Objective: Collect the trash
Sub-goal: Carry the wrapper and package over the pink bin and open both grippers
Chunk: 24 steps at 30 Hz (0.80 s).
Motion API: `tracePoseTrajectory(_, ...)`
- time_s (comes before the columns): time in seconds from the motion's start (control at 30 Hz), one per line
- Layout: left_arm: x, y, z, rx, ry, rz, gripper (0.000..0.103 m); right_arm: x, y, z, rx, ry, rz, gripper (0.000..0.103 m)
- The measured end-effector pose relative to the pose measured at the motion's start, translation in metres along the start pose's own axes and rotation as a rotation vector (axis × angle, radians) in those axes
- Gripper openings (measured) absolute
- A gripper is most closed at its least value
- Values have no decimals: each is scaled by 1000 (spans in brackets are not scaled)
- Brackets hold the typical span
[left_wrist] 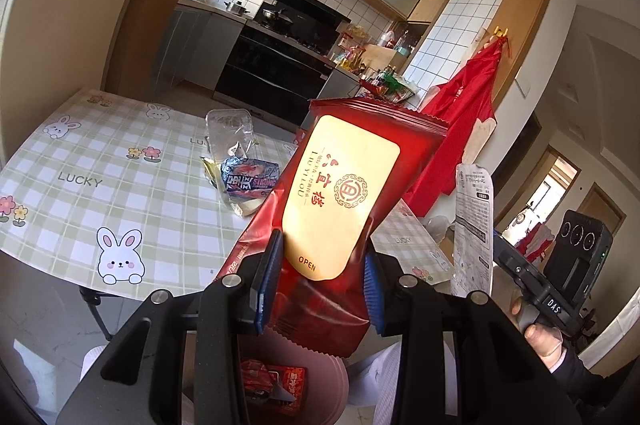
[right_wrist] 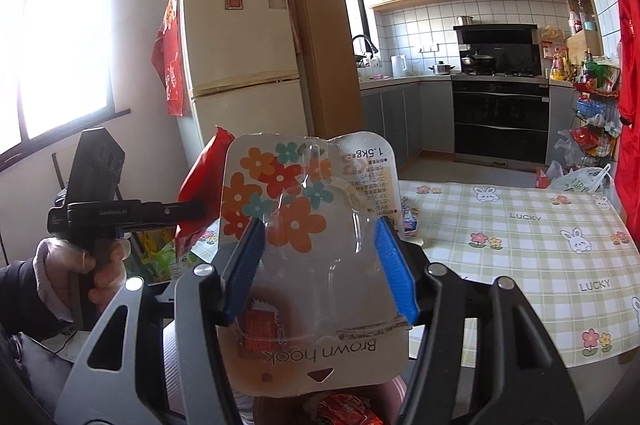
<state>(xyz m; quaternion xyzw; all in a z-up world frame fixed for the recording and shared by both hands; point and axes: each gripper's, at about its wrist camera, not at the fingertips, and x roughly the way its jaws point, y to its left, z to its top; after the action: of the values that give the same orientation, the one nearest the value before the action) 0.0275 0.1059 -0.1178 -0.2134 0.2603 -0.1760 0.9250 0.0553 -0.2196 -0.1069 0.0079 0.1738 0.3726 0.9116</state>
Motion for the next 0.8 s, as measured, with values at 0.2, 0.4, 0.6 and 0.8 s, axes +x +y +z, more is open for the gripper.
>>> tracePoseTrajectory(0.2,11,14,-3,-20,16,12,36,16,2,-2,13,17,28,59)
tracePoseTrajectory(0.4,17,27,-9,-50,29,17,36,26,-4,-9,49,37,31,80)
tracePoseTrajectory(0.6,19,31,-13,-65,40,15,36,27,-8,-11,65,21,-31,97)
tracePoseTrajectory(0.8,23,26,-15,-48,56,-6,36,19,-13,-9,47,-8,-120,98)
